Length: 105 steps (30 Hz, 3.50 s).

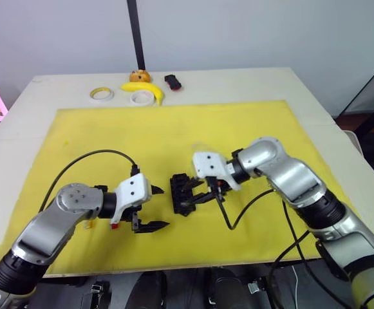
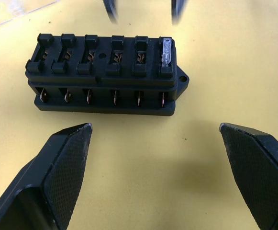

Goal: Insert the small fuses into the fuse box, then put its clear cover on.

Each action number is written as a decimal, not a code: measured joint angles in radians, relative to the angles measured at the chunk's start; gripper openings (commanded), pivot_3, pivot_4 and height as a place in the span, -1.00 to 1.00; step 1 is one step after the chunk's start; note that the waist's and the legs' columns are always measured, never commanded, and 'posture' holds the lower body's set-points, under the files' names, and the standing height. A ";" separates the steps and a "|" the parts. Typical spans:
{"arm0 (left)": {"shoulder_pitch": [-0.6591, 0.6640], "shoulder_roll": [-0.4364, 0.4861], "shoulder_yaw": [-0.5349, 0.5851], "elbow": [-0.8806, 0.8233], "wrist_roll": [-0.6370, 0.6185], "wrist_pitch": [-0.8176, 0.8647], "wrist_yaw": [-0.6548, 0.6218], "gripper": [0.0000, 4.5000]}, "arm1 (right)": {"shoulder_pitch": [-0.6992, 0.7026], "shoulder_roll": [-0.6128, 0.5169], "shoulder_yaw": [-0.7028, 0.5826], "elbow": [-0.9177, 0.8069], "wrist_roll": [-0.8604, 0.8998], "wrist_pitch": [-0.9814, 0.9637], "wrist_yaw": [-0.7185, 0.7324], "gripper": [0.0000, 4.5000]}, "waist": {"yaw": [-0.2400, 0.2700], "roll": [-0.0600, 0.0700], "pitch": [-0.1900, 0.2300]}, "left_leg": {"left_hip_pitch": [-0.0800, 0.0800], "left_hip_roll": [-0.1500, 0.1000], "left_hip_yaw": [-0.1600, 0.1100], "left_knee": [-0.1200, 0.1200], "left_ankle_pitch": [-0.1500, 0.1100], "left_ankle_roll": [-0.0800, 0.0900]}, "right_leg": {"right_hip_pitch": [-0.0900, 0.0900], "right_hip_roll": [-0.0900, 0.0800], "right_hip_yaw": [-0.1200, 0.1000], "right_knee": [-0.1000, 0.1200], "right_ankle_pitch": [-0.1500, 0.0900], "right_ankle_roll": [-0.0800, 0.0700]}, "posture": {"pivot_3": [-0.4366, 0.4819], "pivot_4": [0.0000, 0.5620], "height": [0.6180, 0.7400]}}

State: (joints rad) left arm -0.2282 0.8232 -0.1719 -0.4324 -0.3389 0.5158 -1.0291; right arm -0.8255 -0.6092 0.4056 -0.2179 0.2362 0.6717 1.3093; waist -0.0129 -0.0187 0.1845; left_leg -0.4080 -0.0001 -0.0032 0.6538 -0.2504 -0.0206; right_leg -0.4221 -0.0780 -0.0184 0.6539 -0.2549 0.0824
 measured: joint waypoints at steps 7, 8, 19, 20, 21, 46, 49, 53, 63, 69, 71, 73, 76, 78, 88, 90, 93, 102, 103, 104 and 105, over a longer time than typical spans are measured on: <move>0.007 0.001 0.025 0.009 0.000 -0.002 0.000 1.00 | 0.134 0.007 -0.068 -0.027 0.067 -0.033 -0.032 -0.98 | 0.001 0.000 0.000 | 0.000 0.000 0.000 0.000 0.000 0.000 | 0.000 0.000 0.000 0.000 0.000 0.000 | -0.05 -0.47 1.00; 0.006 0.001 0.027 0.010 0.000 -0.002 0.000 1.00 | 0.150 0.007 -0.064 -0.028 0.069 -0.040 -0.032 -0.98 | 0.001 0.000 0.000 | 0.000 0.000 0.000 0.000 0.000 0.000 | 0.000 0.000 0.000 0.000 0.000 0.000 | -0.05 -0.47 1.00; -0.016 -0.003 0.028 0.026 -0.001 0.004 0.000 1.00 | 0.195 0.021 -0.004 0.003 0.036 -0.120 -0.070 -0.98 | 0.000 0.000 0.000 | 0.000 0.000 0.000 0.000 0.000 0.000 | 0.000 0.000 0.000 0.000 0.000 0.000 | -0.05 -0.47 1.00; -0.016 -0.003 0.028 0.026 -0.001 0.004 0.000 1.00 | 0.197 0.021 0.003 0.015 0.026 -0.126 -0.073 -0.98 | 0.000 0.000 0.000 | 0.000 0.000 0.000 0.000 0.000 0.000 | 0.000 0.000 0.000 0.000 0.000 0.000 | -0.05 -0.47 1.00; -0.015 -0.003 0.028 0.026 -0.001 0.005 0.001 1.00 | 0.197 0.021 0.007 0.024 0.020 -0.132 -0.075 -0.98 | 0.000 0.000 0.000 | 0.000 0.000 0.000 0.000 0.000 0.000 | 0.000 0.000 0.000 0.000 0.000 0.000 | -0.05 -0.47 1.00; 0.050 0.041 0.333 -0.060 -0.262 0.187 0.025 1.00 | 0.137 -0.144 -0.182 -0.031 0.155 -0.047 -0.036 -0.98 | -0.002 -0.001 0.000 | 0.000 0.001 0.000 0.000 0.000 0.000 | 0.001 0.000 0.000 -0.001 0.000 0.000 | -0.05 -0.47 1.00; 0.130 0.155 0.485 -0.041 -0.358 0.288 -0.041 1.00 | 0.143 -0.246 -0.205 0.017 0.136 -0.101 0.007 -0.73 | -0.003 -0.001 0.000 | 0.000 0.001 0.000 0.000 0.000 0.000 | 0.000 0.000 0.000 -0.001 0.000 0.000 | -0.05 -0.47 1.00; 0.231 0.282 0.695 0.064 -0.394 0.354 -0.139 1.00 | 0.159 -0.358 -0.272 0.128 0.111 -0.165 0.048 0.05 | -0.002 0.000 0.000 | 0.000 0.001 0.002 -0.001 0.000 0.000 | 0.000 0.000 0.000 -0.003 0.000 0.000 | -0.05 -0.47 1.00; 0.501 0.396 0.870 0.404 -0.233 0.211 -0.407 1.00 | 0.232 -0.484 -0.316 0.354 0.039 -0.336 0.120 0.97 | -0.004 0.001 0.001 | 0.001 0.003 0.007 -0.003 0.000 0.000 | -0.002 0.000 0.002 -0.004 -0.003 -0.004 | -0.05 -0.47 1.00; 0.435 0.368 0.794 0.416 -0.242 0.218 -0.384 1.00 | 0.233 -0.418 -0.317 0.249 0.065 -0.294 0.089 0.97 | -0.005 0.001 0.001 | 0.000 0.005 0.008 -0.003 0.000 0.000 | -0.003 0.000 0.003 -0.004 -0.001 -0.001 | -0.05 -0.47 1.00; 0.432 0.352 0.770 0.381 -0.267 0.254 -0.384 1.00 | 0.231 -0.379 -0.314 0.179 0.093 -0.254 0.072 0.97 | -0.005 0.001 0.001 | 0.000 0.005 0.008 -0.003 0.000 0.000 | -0.003 0.000 0.003 -0.004 0.000 -0.001 | -0.05 -0.47 1.00; 0.461 0.348 0.754 0.350 -0.287 0.288 -0.391 1.00 | 0.216 -0.345 -0.310 0.114 0.119 -0.213 0.056 0.97 | -0.006 0.001 0.001 | 0.000 0.005 0.008 -0.004 0.000 0.000 | -0.004 0.000 0.004 -0.004 0.000 -0.001 | -0.05 -0.47 1.00; 0.498 0.331 0.720 0.330 -0.311 0.332 -0.405 1.00 | 0.175 -0.295 -0.296 0.027 0.146 -0.171 0.034 0.97 | -0.004 0.001 0.001 | 0.000 0.006 0.008 -0.003 0.000 0.000 | -0.004 0.000 0.004 -0.004 0.000 -0.001 | -0.05 -0.47 1.00; 0.488 0.322 0.676 0.337 -0.325 0.362 -0.403 1.00 | 0.144 -0.255 -0.280 -0.028 0.164 -0.141 0.016 0.97 | -0.002 0.001 0.001 | 0.000 0.006 0.008 -0.003 0.000 0.000 | -0.004 0.000 0.004 -0.004 0.000 -0.002 | -0.05 -0.47 1.00; 0.312 0.283 0.470 0.461 -0.321 0.418 -0.372 1.00 | 0.071 -0.182 -0.196 -0.172 0.219 -0.059 -0.008 0.97 | 0.002 0.000 0.001 | 0.000 0.005 0.008 -0.002 0.000 0.000 | -0.003 0.000 0.004 -0.003 0.000 -0.002 | -0.05 -0.47 1.00; 0.281 0.277 0.435 0.494 -0.315 0.417 -0.374 1.00 | 0.062 -0.180 -0.191 -0.178 0.220 -0.059 -0.007 0.97 | 0.003 0.001 0.000 | 0.000 0.005 0.008 -0.002 0.000 0.000 | -0.003 0.000 0.004 -0.003 0.000 -0.001 | -0.05 -0.47 1.00; 0.232 0.269 0.399 0.528 -0.315 0.427 -0.375 1.00 | 0.061 -0.179 -0.180 -0.176 0.220 -0.059 -0.007 0.97 | 0.008 0.003 0.000 | 0.000 0.004 0.008 -0.002 0.000 0.000 | -0.002 -0.001 0.004 -0.003 0.000 -0.002 | -0.05 -0.47 1.00; 0.131 0.229 0.358 0.530 -0.327 0.516 -0.362 1.00 | 0.044 -0.175 -0.173 -0.179 0.219 -0.053 -0.018 0.97 | 0.031 0.004 0.000 | -0.001 0.000 0.005 0.000 0.000 0.001 | -0.001 -0.003 0.003 -0.003 0.000 -0.001 | -0.05 -0.47 1.00; 0.127 0.229 0.352 0.530 -0.325 0.516 -0.363 1.00 | 0.044 -0.175 -0.173 -0.182 0.219 -0.049 -0.019 0.97 | 0.031 0.004 0.000 | -0.001 0.000 0.005 0.000 0.000 0.001 | -0.001 -0.003 0.003 -0.003 0.000 -0.001 | -0.05 -0.47 1.00; 0.126 0.229 0.348 0.530 -0.324 0.513 -0.364 1.00 | 0.044 -0.175 -0.173 -0.182 0.219 -0.047 -0.019 0.97 | 0.030 0.004 0.000 | -0.001 0.000 0.005 0.000 0.000 0.001 | -0.001 -0.003 0.003 -0.003 0.000 -0.001 | -0.05 -0.47 1.00; 0.126 0.230 0.344 0.530 -0.320 0.504 -0.365 1.00 | 0.044 -0.175 -0.173 -0.182 0.219 -0.045 -0.020 0.97 | 0.029 0.004 0.000 | -0.001 0.000 0.005 0.000 0.000 0.001 | -0.001 -0.003 0.003 -0.003 0.000 -0.001 | -0.05 -0.47 1.00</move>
State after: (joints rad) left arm -0.1024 1.0532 0.1717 0.0972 -0.6589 1.0200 -1.3943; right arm -0.7818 -0.7846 0.2325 -0.4002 0.4550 0.6268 1.2897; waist 0.0165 -0.0147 0.1844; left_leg -0.4085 -0.0005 0.0015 0.6540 -0.2506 -0.0200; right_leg -0.4227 -0.0813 -0.0154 0.6513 -0.2547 0.0809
